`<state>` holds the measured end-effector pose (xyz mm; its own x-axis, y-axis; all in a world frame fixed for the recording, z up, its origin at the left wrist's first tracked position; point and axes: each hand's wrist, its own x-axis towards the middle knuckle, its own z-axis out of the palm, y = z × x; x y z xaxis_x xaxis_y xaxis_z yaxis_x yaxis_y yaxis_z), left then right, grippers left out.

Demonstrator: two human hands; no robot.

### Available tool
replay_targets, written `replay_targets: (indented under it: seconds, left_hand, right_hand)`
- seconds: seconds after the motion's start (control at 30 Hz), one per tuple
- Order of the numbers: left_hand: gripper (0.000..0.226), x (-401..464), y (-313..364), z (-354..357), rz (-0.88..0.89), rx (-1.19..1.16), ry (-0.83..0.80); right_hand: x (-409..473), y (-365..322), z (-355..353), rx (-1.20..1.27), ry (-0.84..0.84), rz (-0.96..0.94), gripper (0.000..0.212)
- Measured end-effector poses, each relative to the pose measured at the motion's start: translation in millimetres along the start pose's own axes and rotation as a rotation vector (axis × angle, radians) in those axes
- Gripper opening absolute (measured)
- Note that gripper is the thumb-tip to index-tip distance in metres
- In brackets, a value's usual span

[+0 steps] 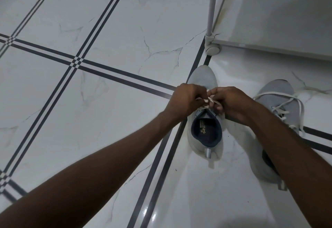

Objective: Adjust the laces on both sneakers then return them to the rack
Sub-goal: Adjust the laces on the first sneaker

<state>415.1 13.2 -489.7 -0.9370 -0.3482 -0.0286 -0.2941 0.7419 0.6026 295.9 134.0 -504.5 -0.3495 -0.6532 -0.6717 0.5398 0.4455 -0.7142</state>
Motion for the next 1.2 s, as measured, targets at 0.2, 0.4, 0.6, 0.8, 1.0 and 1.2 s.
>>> replay_targets:
  seconds: [0.2,0.4,0.6,0.8,1.0,1.2]
  left_hand:
    - [0.004,-5.6,6.8,7.5,-0.05,-0.063,0.194]
    - [0.006,-28.5,-1.2,4.6,-0.025,0.146,0.162]
    - [0.015,-55.2,-15.9,2.7,0.021,0.435,0.028]
    - [0.031,-57.3,-8.9,-2.2,-0.026,0.644,-0.15]
    - [0.039,-78.1,-15.0,5.3,0.067,0.604,-0.235]
    - [0.022,-87.5,-21.7,8.8,0.104,0.531,-0.268]
  right_hand:
    - [-11.0,-3.8,0.7,-0.333,0.107,-0.113,0.017]
    - [-10.3,5.0,7.5,-0.86,0.367,-0.48,0.01]
    - [-6.2,5.3,-3.0,-1.19,0.341,-0.572,0.016]
    - [2.9,-0.3,-18.0,-1.581,0.056,-0.72,0.025]
    - [5.0,8.7,-34.5,-1.695,0.076,-0.594,0.018]
    - [10.8,16.0,-42.2,-1.713,0.2,-0.498,0.023]
